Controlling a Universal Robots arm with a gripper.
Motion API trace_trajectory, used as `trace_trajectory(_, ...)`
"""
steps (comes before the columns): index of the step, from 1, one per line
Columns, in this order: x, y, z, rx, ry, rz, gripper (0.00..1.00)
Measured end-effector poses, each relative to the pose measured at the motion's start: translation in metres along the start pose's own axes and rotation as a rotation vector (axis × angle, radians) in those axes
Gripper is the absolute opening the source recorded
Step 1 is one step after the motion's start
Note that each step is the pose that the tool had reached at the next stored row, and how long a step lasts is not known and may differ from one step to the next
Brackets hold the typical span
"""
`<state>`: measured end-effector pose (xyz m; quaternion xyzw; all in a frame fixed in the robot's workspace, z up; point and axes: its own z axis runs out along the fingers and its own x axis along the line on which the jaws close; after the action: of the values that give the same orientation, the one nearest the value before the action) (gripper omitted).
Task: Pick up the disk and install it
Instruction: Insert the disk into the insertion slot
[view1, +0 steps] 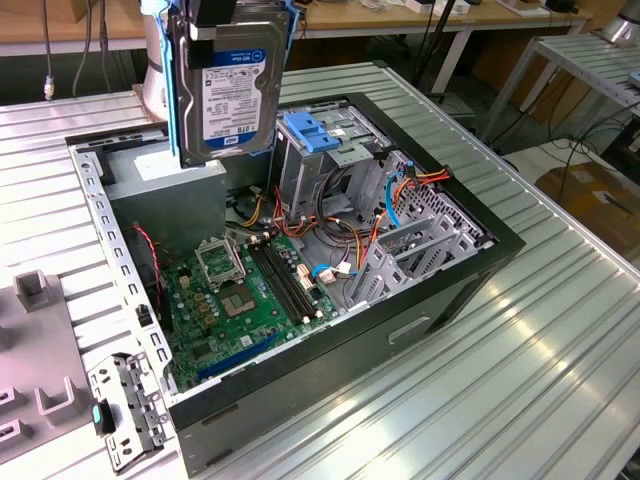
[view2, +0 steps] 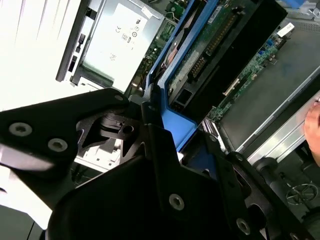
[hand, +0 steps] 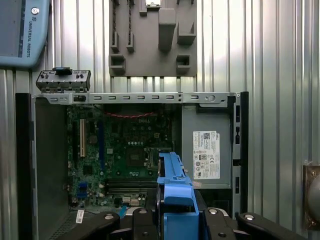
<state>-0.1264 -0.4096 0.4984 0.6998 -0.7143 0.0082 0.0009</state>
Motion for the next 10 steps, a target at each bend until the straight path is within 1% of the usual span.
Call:
trace_trajectory(2, 0.0, -0.0032, 0.0, 0.0, 0.0, 0.0, 0.37)
trace_trajectory(4, -0.0002, -0.0092, 0.0001, 0.0, 0.0, 0.0, 0.37)
trace_trajectory(7, -0.0003, -0.0158, 0.0001, -0.0001, 0.0, 0.0, 0.37)
trace_trajectory(10, 0.0, -0.0188, 0.0002, 0.0, -0.0001, 0.0, 0.37)
